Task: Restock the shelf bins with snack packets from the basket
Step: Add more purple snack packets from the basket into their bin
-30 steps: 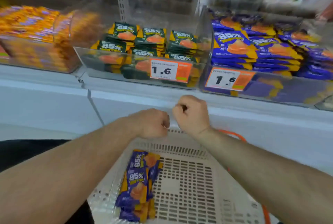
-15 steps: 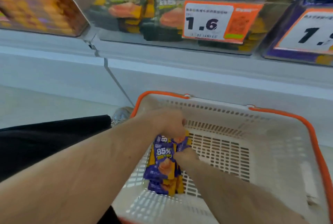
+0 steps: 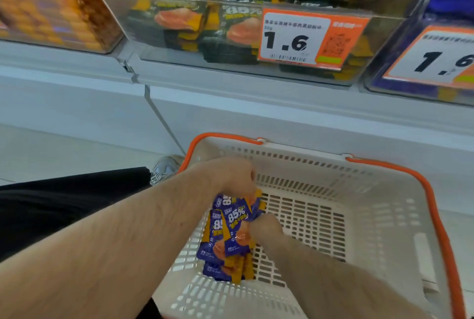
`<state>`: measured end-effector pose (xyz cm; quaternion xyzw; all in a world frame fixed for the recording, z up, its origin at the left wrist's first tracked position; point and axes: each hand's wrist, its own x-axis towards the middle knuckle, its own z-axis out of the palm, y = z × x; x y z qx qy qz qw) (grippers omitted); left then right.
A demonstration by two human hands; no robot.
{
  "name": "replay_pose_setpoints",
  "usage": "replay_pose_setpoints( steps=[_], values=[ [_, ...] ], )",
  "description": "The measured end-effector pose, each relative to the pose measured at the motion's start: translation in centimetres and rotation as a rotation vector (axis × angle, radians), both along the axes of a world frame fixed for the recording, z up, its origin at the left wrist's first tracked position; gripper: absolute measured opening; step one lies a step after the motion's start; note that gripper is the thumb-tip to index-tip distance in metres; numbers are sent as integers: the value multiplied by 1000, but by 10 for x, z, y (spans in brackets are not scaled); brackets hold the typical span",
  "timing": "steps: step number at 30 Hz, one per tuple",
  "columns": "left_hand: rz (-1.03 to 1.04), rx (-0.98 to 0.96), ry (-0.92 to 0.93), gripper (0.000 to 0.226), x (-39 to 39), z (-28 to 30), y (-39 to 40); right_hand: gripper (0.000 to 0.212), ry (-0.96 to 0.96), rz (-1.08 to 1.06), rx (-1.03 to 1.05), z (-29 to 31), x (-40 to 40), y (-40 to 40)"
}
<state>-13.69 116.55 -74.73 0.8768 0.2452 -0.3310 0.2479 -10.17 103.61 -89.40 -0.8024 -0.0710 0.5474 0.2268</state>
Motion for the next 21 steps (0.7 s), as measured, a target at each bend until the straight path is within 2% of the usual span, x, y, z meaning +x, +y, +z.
replay_pose_setpoints(
  steps=[2,6,11,13,16,17,19,21],
  values=[
    [1,13,-5,29,2,1,-5,25,7,14,24,15,13,-10],
    [14,104,-76,33,11,9,-18,11,-51,-122,123,69,59,-39],
    [297,34,-282,65,19,20,-31,27,-311,-13,221,128,102,-71],
    [423,-123,-379,51,20,24,-39,29,-339,25,294,147,114,-81],
    [509,-341,-579,10,24,31,-54,16,-415,32,361,177,126,-93],
    [524,-377,-654,3,26,35,-59,15,-457,35,367,183,130,-97],
    [540,-400,-771,16,29,47,-71,8,-554,8,417,199,131,-102],
    [524,-404,-856,18,34,64,-81,19,-686,-48,469,222,125,-108]
  ],
)
